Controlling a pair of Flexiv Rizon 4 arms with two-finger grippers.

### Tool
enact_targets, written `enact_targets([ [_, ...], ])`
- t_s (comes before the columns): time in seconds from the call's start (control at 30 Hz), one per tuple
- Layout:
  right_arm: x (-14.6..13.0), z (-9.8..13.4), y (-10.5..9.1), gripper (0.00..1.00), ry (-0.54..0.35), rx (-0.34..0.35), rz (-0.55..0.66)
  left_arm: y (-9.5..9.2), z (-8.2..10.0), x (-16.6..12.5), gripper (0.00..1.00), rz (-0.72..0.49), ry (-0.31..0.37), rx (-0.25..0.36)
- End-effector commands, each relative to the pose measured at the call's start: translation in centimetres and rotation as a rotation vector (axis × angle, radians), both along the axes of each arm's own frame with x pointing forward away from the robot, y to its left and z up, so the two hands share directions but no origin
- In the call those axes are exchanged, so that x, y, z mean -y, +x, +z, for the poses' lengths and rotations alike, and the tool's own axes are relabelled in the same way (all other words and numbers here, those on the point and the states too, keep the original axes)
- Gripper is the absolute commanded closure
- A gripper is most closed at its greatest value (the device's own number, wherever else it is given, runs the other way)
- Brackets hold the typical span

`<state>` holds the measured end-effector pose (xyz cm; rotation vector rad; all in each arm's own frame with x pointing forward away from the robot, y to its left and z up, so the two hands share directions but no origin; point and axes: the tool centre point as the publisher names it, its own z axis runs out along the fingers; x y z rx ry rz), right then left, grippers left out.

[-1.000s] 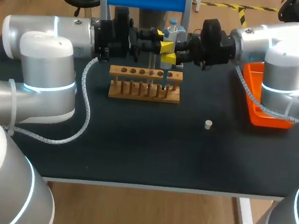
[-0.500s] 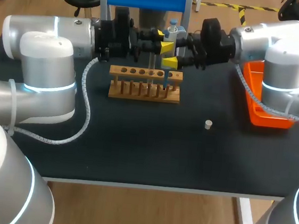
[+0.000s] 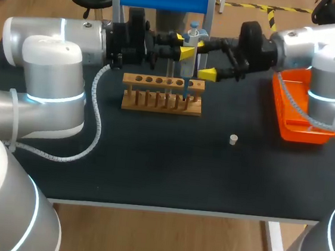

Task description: Invert the test tube, pick up the pipette, mount the tip to pipette, aspirate from beaker and dispense into the tube, eject the tip, return the pipette, and cap with the stopper.

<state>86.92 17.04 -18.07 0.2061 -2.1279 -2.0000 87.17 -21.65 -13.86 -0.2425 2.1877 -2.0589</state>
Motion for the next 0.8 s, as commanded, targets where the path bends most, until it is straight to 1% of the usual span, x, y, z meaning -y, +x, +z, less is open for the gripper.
enact_targets([
  [0.03,3.1,0.9,0.5,0.00,-0.011,0.016,-0.021,0.0,0.0,0.0,1.00,0.002,-0.002,0.001],
  [0.1,4.3,1.0,1.2,0.00,-0.028,0.026,-0.040,0.0,0.0,0.0,1.00,0.002,-0.002,0.001],
  [0.2,5.7,0.7,2.8,0.00,-0.062,0.030,-0.084,0.0,0.0,0.0,1.00,0.002,-0.002,0.001],
  [0.33,6.2,0.5,5.2,0.00,-0.101,0.037,-0.129,0.0,0.0,0.0,1.00,0.002,-0.002,0.001],
  [0.5,5.0,-0.1,8.4,0.00,-0.151,0.034,-0.165,0.0,0.0,0.0,1.00,0.002,-0.002,0.001],
  [0.57,4.5,-0.2,9.2,0.00,-0.166,0.037,-0.177,0.0,0.0,0.0,1.00,0.002,-0.002,0.001],
  [0.7,3.2,0.1,11.5,0.00,-0.181,0.047,-0.208,0.0,0.0,0.0,1.00,0.002,-0.002,0.001],
  [0.8,2.2,0.5,12.6,0.00,-0.187,0.056,-0.231,0.0,0.0,0.0,1.00,0.002,-0.002,0.001],
])
